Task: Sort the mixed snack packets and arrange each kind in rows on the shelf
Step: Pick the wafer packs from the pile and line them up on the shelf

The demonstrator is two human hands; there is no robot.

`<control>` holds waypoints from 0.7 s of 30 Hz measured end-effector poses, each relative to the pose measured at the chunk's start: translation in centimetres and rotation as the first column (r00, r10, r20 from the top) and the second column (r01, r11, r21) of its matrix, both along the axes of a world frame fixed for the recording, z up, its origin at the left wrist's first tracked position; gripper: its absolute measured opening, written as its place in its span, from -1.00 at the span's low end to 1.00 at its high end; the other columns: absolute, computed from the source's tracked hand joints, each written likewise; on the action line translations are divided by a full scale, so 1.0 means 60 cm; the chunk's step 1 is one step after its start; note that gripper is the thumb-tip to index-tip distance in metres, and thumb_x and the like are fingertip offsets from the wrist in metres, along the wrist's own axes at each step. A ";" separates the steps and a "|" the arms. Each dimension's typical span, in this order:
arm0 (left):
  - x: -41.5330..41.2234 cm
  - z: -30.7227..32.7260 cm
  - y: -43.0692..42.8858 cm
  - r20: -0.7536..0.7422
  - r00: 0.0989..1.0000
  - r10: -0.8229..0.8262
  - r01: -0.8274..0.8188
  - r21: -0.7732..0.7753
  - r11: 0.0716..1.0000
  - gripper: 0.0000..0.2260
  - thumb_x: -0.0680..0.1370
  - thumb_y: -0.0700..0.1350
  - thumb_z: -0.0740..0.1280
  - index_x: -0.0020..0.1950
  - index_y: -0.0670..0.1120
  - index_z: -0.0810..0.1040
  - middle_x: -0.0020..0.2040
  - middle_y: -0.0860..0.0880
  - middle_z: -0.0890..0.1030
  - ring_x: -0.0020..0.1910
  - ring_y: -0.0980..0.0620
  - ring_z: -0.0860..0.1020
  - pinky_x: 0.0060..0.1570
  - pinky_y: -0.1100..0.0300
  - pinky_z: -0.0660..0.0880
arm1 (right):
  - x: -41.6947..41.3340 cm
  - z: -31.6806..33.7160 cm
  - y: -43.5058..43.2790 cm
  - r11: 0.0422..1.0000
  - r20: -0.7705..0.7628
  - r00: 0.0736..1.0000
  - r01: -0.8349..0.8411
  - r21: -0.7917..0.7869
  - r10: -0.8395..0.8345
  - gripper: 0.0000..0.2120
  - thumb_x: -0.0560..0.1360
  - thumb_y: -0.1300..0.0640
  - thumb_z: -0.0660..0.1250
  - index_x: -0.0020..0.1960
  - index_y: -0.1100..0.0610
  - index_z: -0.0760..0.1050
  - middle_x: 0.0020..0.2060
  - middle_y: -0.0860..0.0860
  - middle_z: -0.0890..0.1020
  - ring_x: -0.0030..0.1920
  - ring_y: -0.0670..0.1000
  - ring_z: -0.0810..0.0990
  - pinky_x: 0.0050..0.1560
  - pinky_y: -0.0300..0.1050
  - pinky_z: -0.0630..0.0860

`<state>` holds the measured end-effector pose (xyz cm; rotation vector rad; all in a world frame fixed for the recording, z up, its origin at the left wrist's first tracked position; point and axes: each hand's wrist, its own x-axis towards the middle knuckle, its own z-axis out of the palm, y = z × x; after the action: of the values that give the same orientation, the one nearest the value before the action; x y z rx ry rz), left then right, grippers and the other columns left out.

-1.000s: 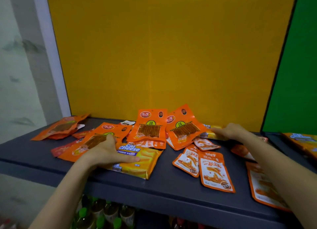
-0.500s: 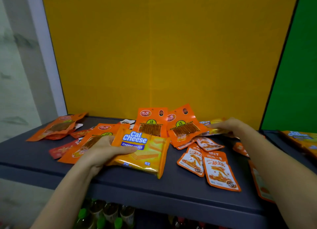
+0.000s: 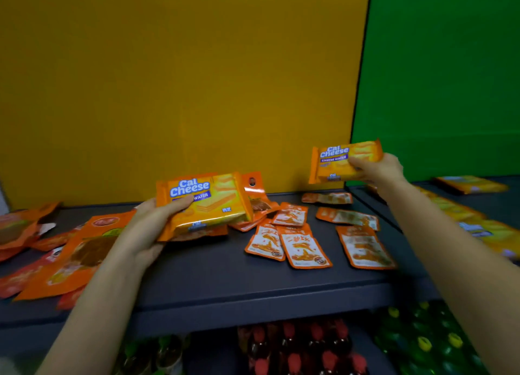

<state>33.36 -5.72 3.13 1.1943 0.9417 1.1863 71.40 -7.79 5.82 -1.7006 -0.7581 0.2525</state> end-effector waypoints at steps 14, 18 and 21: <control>0.270 -0.019 -0.078 0.012 0.894 -0.448 0.447 0.037 0.894 -0.90 0.46 -0.21 0.37 -0.04 -0.08 0.55 -0.37 0.03 0.69 -0.42 0.13 0.65 -0.41 0.26 0.60 | 0.086 -0.059 -0.391 0.974 -0.312 0.949 0.109 0.198 -0.043 -0.67 0.46 0.19 0.38 0.19 0.27 0.47 -0.13 0.12 0.61 -0.39 -0.08 0.63 -0.36 -0.23 0.58; 0.361 -0.019 -0.125 0.001 0.848 -0.531 0.530 0.051 0.846 -0.91 0.48 -0.23 0.35 -0.04 -0.09 0.54 -0.39 0.06 0.68 -0.43 0.17 0.63 -0.45 0.34 0.55 | 0.131 -0.065 -0.477 0.972 -0.315 0.944 0.154 0.177 -0.093 -0.92 0.48 0.19 0.35 -0.08 0.19 0.48 -0.37 0.00 0.64 -0.54 -0.22 0.58 -0.53 -0.39 0.50; 0.432 -0.019 -0.164 -0.003 0.824 -0.567 0.566 0.050 0.823 -0.92 0.48 -0.22 0.35 -0.05 -0.09 0.54 -0.40 0.06 0.68 -0.44 0.17 0.63 -0.46 0.32 0.56 | 0.180 -0.057 -0.529 0.971 -0.283 0.951 0.176 0.163 -0.125 -0.89 0.50 0.19 0.34 -0.19 0.16 0.44 -0.60 -0.08 0.59 -0.61 -0.22 0.54 -0.61 -0.42 0.41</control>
<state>59.28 -15.56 1.97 1.3798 0.4848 0.7315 82.19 -39.51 2.38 -1.4988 -0.4320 0.2913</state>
